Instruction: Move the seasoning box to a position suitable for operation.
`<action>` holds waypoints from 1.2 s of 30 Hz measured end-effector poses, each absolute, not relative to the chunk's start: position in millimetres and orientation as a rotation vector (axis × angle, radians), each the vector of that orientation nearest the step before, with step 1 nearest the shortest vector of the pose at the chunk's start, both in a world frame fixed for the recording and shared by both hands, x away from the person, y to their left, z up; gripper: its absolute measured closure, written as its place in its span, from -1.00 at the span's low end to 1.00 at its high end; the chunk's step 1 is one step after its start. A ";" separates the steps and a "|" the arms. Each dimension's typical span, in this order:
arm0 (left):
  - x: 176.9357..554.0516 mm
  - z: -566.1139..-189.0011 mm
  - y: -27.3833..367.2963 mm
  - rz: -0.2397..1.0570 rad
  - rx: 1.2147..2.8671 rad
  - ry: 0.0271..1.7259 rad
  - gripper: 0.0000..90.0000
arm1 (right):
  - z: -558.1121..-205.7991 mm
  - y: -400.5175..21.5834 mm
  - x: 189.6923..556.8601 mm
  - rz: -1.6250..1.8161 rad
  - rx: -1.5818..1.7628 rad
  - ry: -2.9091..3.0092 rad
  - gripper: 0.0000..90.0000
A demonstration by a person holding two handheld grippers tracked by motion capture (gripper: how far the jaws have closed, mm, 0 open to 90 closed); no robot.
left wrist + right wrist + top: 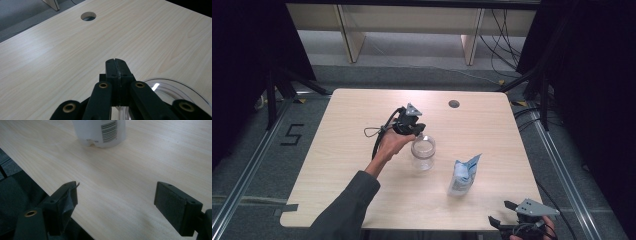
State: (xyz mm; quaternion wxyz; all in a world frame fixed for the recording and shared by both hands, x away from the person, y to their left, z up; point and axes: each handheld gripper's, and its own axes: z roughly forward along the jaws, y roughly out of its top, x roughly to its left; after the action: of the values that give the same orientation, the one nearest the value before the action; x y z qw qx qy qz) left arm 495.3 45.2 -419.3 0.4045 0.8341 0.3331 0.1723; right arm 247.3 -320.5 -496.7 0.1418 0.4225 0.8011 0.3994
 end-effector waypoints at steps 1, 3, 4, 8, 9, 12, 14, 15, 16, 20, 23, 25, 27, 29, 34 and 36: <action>495.7 -420.0 44.9 0.435 2.106 0.846 0.99 | -497.1 -321.1 248.3 1.152 1.205 2.315 -0.56; 496.5 -419.8 45.1 0.426 2.106 0.852 0.99 | -496.9 -321.1 248.2 1.154 1.203 2.313 -0.56; 496.9 -419.9 45.1 0.419 2.103 0.854 0.99 | -497.0 -321.4 248.3 1.153 1.199 2.311 -0.56; 497.6 -419.7 45.4 0.409 2.115 0.866 0.98 | -497.1 -320.5 247.1 1.152 1.227 2.320 -0.56; 497.6 -419.7 45.4 0.409 2.115 0.866 0.98 | -497.1 -320.5 247.1 1.152 1.227 2.320 -0.56; 498.6 -418.3 48.9 0.410 2.129 0.883 0.98 | -497.2 -320.4 247.1 1.145 1.221 2.320 -0.56; 498.2 -417.5 51.0 0.414 2.138 0.889 0.98 | -497.5 -322.0 249.3 1.146 1.180 2.323 -0.56; 498.2 -417.5 51.0 0.414 2.138 0.889 0.98 | -497.5 -322.0 249.3 1.146 1.180 2.323 -0.56; 497.9 -416.9 53.5 0.416 2.145 0.895 0.98 | -497.5 -322.2 248.9 1.147 1.189 2.325 -0.56; 495.8 -416.2 57.9 0.419 2.156 0.911 0.97 | -497.7 -319.9 247.3 1.154 1.222 2.319 -0.56; 494.1 -416.3 61.5 0.416 2.165 0.927 0.97 | -497.8 -319.8 247.4 1.153 1.223 2.322 -0.56; 492.2 -415.7 64.2 0.418 2.169 0.938 0.97 | -497.8 -320.1 247.4 1.152 1.221 2.318 -0.56; 489.4 -415.5 66.9 0.426 2.173 0.940 0.97 | -497.4 -319.7 246.7 1.151 1.242 2.321 -0.56; 488.2 -415.6 68.7 0.422 2.171 0.944 0.97 | -497.8 -320.1 247.3 1.150 1.228 2.318 -0.56; 480.7 -416.7 78.9 0.406 2.169 0.977 0.98 | -498.3 -320.1 247.6 1.146 1.220 2.319 -0.56; 475.1 -419.7 83.7 0.399 2.174 0.988 0.98 | -498.0 -320.5 247.8 1.142 1.219 2.323 -0.56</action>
State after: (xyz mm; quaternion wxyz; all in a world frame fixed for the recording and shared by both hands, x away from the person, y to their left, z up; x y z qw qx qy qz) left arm 475.1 83.7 -419.7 0.3524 0.8404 0.3817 0.1541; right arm 247.8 -320.5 -498.0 0.1398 0.4220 0.8039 0.3951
